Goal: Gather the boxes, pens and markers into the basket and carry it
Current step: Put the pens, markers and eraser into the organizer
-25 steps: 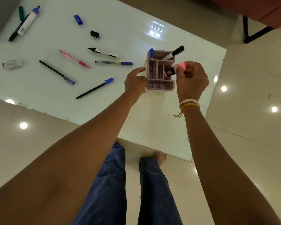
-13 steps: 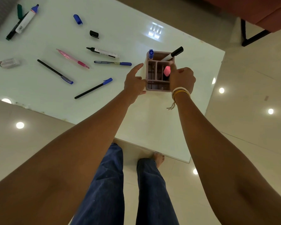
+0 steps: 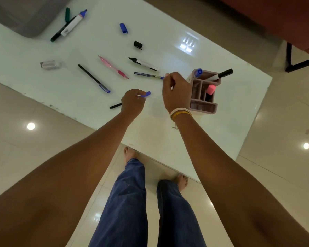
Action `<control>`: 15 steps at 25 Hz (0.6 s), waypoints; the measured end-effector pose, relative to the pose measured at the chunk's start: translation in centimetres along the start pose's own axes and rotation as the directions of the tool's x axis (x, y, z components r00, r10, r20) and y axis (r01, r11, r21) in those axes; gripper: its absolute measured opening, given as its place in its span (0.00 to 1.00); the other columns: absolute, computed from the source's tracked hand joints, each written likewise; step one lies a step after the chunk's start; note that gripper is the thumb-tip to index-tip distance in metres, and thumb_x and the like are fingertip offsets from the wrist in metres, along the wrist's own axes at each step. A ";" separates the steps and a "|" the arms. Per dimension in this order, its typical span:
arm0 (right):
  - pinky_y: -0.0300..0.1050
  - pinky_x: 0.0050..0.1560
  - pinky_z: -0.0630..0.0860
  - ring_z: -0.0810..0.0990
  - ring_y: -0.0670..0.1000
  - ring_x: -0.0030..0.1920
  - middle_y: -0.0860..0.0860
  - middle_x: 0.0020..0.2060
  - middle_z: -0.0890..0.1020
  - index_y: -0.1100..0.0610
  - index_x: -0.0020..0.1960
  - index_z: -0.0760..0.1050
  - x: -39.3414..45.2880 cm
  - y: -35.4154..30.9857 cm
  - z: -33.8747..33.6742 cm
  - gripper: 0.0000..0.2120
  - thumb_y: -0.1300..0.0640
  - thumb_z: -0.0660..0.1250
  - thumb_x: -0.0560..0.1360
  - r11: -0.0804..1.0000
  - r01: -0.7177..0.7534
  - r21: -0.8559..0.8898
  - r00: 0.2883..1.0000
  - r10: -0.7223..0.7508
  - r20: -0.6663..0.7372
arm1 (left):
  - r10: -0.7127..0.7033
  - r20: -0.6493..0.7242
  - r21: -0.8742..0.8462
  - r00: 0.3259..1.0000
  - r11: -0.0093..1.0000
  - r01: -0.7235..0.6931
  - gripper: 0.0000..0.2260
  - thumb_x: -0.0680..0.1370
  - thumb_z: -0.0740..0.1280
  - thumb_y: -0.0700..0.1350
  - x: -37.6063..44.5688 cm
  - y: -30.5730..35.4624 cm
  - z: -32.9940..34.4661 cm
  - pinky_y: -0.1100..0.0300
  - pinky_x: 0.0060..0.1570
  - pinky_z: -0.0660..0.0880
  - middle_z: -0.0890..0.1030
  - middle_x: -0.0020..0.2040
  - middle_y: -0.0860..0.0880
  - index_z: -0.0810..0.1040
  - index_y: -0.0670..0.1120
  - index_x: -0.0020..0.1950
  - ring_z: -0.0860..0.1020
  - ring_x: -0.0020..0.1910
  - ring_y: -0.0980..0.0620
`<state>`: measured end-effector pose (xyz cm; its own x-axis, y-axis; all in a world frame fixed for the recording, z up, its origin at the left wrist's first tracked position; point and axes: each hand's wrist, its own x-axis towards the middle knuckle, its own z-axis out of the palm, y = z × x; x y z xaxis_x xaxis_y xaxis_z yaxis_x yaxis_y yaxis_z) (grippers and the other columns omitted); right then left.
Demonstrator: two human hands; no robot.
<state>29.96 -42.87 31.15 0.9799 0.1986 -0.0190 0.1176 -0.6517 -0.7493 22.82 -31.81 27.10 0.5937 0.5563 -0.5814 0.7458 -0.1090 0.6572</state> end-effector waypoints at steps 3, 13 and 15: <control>0.46 0.46 0.78 0.78 0.50 0.43 0.51 0.43 0.80 0.57 0.51 0.76 1.8 -0.9 3.9 0.08 0.57 0.60 0.79 0.985 0.009 -0.172 0.976 0.029 0.215 | 0.037 -0.066 0.052 0.997 0.998 -0.033 0.09 0.78 0.65 0.39 1.5 -1.2 -2.3 0.64 0.52 0.76 0.81 0.57 0.47 0.80 0.45 0.57 0.80 0.53 0.52; 0.47 0.56 0.79 0.79 0.53 0.56 0.54 0.55 0.79 0.57 0.59 0.75 6.2 -6.2 12.9 0.10 0.58 0.60 0.79 0.909 0.245 -0.337 0.899 -0.082 0.431 | 0.176 -0.237 0.083 0.955 0.984 -0.161 0.10 0.77 0.65 0.40 3.9 -3.6 -8.5 0.58 0.57 0.76 0.81 0.57 0.47 0.80 0.45 0.58 0.79 0.54 0.50; 0.48 0.54 0.79 0.79 0.54 0.54 0.55 0.52 0.79 0.58 0.56 0.76 5.5 -8.4 14.9 0.10 0.59 0.60 0.79 0.901 0.327 -0.285 0.859 -0.157 0.487 | 0.132 -0.347 0.078 0.929 0.991 -0.112 0.10 0.78 0.63 0.39 4.8 -4.2 -10.8 0.60 0.55 0.75 0.80 0.56 0.45 0.79 0.44 0.58 0.79 0.54 0.49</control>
<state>31.97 -25.40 27.44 0.7446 0.6298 -0.2213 0.4720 -0.7312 -0.4925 19.29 -19.80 26.72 0.5449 0.7880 -0.2866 0.6958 -0.2343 0.6789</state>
